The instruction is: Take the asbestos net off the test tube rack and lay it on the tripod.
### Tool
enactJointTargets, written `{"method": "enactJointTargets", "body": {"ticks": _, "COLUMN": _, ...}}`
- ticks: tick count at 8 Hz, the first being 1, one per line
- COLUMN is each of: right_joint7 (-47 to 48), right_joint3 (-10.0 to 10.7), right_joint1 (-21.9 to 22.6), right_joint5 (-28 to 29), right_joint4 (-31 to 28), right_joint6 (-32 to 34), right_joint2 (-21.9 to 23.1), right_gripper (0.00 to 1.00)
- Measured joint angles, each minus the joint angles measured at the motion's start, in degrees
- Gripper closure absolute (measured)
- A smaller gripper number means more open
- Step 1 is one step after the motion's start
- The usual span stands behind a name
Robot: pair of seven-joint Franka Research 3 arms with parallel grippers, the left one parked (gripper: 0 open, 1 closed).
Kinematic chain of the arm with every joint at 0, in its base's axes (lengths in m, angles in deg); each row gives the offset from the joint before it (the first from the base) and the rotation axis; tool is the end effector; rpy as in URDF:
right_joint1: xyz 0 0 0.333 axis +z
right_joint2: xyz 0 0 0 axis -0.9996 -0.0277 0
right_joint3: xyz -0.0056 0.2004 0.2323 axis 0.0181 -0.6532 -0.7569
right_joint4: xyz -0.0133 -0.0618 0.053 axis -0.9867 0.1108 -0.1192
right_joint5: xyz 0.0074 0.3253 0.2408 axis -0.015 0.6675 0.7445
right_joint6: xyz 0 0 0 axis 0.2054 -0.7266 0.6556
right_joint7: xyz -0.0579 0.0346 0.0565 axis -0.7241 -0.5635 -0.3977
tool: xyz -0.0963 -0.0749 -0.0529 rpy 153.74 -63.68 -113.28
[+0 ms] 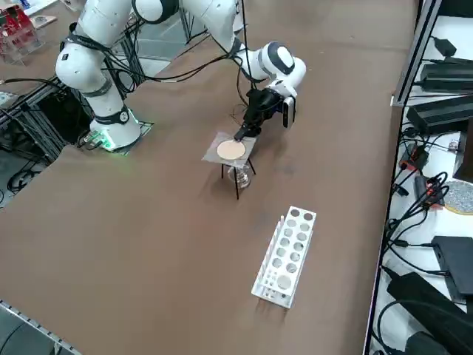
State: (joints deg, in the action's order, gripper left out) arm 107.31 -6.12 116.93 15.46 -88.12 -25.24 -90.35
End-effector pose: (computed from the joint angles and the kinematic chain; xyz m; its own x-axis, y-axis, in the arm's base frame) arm 0.5862 0.1341 0.1496 0.9770 -0.2002 -0.0738 0.0418 -0.1596 0.9863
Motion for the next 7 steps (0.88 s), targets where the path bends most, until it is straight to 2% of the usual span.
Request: {"method": "enactJointTargets", "body": {"ticks": 7, "right_joint7": 0.0, "right_joint3": 0.1, "right_joint1": -0.5, "right_joint5": 0.0, "right_joint4": -0.3, "right_joint6": -1.6, "right_joint2": -0.6, "right_gripper": 0.98}}
